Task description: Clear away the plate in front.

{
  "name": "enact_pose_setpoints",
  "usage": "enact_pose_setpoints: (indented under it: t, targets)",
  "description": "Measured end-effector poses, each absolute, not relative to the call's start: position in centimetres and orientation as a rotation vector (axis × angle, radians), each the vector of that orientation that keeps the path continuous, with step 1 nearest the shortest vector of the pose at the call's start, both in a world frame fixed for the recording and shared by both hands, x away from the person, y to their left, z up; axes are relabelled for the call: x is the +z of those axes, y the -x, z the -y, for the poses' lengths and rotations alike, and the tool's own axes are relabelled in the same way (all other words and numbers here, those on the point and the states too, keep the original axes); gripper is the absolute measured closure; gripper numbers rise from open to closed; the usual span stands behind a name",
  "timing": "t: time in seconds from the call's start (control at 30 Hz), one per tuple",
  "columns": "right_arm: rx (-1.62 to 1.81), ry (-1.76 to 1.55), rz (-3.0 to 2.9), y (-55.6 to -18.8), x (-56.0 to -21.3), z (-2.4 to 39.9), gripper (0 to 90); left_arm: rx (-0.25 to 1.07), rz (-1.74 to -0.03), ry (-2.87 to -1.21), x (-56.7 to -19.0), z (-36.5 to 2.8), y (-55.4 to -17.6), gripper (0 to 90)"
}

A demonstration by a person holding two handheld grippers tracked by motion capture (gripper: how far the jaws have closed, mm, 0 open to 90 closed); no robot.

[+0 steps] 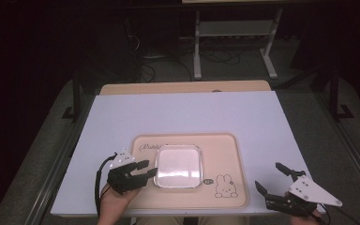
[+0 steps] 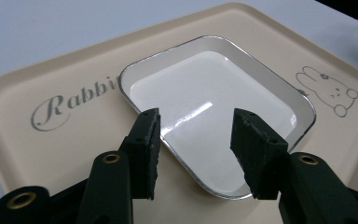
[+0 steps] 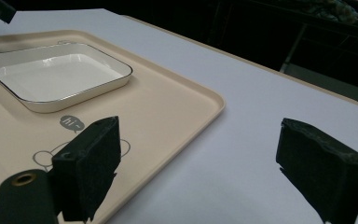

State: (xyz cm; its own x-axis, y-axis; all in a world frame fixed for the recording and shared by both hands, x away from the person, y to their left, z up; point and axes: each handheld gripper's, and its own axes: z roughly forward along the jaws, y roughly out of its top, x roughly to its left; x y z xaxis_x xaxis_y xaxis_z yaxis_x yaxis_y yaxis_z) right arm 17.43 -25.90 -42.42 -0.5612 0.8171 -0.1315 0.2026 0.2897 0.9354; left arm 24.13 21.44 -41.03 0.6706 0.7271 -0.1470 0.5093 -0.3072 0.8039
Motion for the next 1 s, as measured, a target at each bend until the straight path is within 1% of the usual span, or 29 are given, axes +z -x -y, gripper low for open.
enact_pose_setpoints:
  t: [0.17,0.43,0.53,1.0]
  targets:
    - [1.281,-0.906,-1.944,-17.4,-42.4,25.9,12.9,0.333,-0.945,-1.987,-41.0,-22.0,-24.2,49.9]
    - [1.281,-0.902,-1.948,-17.4,-42.4,25.9,12.9,0.346,-0.913,-1.991,-40.8,-23.1,-24.2,44.4]
    - [1.281,-0.901,-1.949,-17.4,-42.4,25.9,12.9,0.378,-0.902,-2.011,-40.8,-23.2,-24.1,42.8]
    - [1.281,-0.904,-1.952,-17.4,-42.4,25.8,12.9,0.427,-0.891,-2.013,-41.1,-24.5,-24.5,35.1]
